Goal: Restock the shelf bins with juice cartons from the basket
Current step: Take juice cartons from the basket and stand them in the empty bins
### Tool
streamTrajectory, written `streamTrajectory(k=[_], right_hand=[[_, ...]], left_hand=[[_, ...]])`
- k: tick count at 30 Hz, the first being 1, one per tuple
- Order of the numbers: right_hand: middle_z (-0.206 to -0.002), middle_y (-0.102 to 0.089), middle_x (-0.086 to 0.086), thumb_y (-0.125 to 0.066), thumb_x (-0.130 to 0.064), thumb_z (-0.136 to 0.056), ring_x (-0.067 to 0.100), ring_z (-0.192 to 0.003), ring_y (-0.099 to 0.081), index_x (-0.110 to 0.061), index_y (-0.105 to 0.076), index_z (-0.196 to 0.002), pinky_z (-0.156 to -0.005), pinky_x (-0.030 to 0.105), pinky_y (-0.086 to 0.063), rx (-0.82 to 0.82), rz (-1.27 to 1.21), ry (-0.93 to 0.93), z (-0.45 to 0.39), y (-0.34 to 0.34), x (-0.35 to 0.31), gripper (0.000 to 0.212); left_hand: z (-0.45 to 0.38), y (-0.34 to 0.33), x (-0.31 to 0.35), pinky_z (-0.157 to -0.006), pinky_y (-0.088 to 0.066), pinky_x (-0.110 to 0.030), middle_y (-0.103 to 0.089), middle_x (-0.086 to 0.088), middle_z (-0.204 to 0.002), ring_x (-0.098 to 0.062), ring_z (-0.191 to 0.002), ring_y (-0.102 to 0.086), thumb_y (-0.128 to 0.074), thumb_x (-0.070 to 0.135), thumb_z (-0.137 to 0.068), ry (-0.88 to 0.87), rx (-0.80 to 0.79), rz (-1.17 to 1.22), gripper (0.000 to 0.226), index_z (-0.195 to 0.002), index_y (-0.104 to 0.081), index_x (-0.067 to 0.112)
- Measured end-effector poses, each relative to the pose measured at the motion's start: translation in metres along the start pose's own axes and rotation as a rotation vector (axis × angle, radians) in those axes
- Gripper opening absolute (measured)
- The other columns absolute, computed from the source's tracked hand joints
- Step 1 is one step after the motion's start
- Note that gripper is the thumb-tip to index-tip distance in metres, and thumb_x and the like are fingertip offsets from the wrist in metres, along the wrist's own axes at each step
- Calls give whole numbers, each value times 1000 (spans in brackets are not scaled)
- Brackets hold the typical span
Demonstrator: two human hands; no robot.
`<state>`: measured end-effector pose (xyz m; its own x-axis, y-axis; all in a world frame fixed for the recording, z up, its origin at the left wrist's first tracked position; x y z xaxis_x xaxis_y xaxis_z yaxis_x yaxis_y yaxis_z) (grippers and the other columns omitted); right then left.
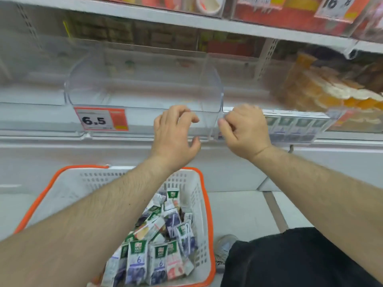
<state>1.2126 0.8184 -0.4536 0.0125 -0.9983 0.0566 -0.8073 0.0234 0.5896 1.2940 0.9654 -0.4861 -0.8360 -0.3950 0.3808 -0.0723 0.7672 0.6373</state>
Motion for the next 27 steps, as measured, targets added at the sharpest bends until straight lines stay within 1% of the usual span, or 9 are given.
streamTrajectory(k=[3, 7, 11, 14, 17, 20, 23, 25, 27], right_hand=[[-50, -49, 8, -50, -27, -85, 29, -53, -49, -14, -49, -51, -56, 32, -35, -177, -186, 41, 19, -32, -61, 38], [-60, -49, 4, -47, -34, -92, 33, -66, -54, -16, -37, -53, -57, 33, -40, -760, -182, -133, 58, -100, -95, 44], [-72, -58, 1, -51, -34, -93, 25, -77, -56, -18, -51, -63, -67, 32, -46, -1157, -225, -304, 107, -145, -109, 35], [-89, -65, 5, -54, -31, -94, 24, -90, -60, -16, -61, -79, -78, 33, -50, -1296, -302, -456, 139, -167, -113, 22], [-105, -62, 2, -57, -27, -92, 21, -101, -57, -18, -64, -99, -82, 30, -48, -1352, -329, -569, 164, -186, -111, 13], [-119, -56, 4, -59, -20, -87, 21, -100, -53, -16, -57, -124, -78, 28, -44, -1475, -309, -616, 188, -205, -108, 37], [-127, -56, 9, -66, -18, -81, 24, -101, -57, -15, -43, -137, -81, 30, -49, -1586, -316, -678, 212, -217, -108, 61], [-120, -59, 4, -73, -23, -69, 25, -100, -61, -24, -37, -135, -84, 34, -52, -1633, -339, -740, 229, -221, -111, 75], [-104, -63, -3, -74, -36, -56, 24, -93, -64, -32, -31, -125, -83, 41, -55, -1640, -295, -701, 242, -225, -118, 82]], left_hand=[[37, 14, -43, -83, -24, -27, -57, -7, -106, -22, -102, -47, -66, 19, -72, 108, -112, -17, 31, -102, -61, 13], [96, 12, -103, -87, -43, -32, -59, 1, -105, -21, -97, -56, -65, 14, -83, 391, -445, 15, 24, -107, -61, 16], [148, 4, -142, -80, -48, -30, -60, 5, -105, -15, -89, -57, -63, 17, -85, 594, -696, 31, 25, -110, -59, 21], [176, -12, -164, -84, -49, -30, -60, 3, -108, -17, -97, -57, -63, 19, -87, 635, -885, 5, 26, -113, -59, 19], [199, -28, -181, -85, -49, -30, -61, 2, -111, -16, -97, -56, -60, 18, -88, 656, -1036, -37, 26, -113, -59, 19], [217, -51, -187, -89, -52, -35, -63, 2, -110, -16, -98, -59, -60, 24, -87, 683, -1123, -48, 23, -110, -59, 22], [230, -80, -176, -83, -53, -35, -63, 2, -103, -17, -93, -60, -59, 50, -85, 659, -1213, -91, 36, -108, -57, 23], [235, -96, -166, -78, -53, -34, -61, 4, -98, -17, -90, -59, -59, 66, -77, 659, -1229, -170, 54, -108, -52, 23], [238, -108, -156, -72, -52, -32, -60, 4, -93, -19, -86, -61, -64, 71, -68, 672, -1179, -208, 68, -110, -46, 20]])
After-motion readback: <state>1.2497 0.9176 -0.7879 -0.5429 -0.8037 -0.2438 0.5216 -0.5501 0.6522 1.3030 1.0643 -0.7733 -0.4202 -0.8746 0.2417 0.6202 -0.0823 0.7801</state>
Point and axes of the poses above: each hand's wrist, its own z-axis away from the middle knuckle, its own y-axis out of the back of the hand, x = y × z, the point moved 6 cm from there along -z, towards the middle knuckle
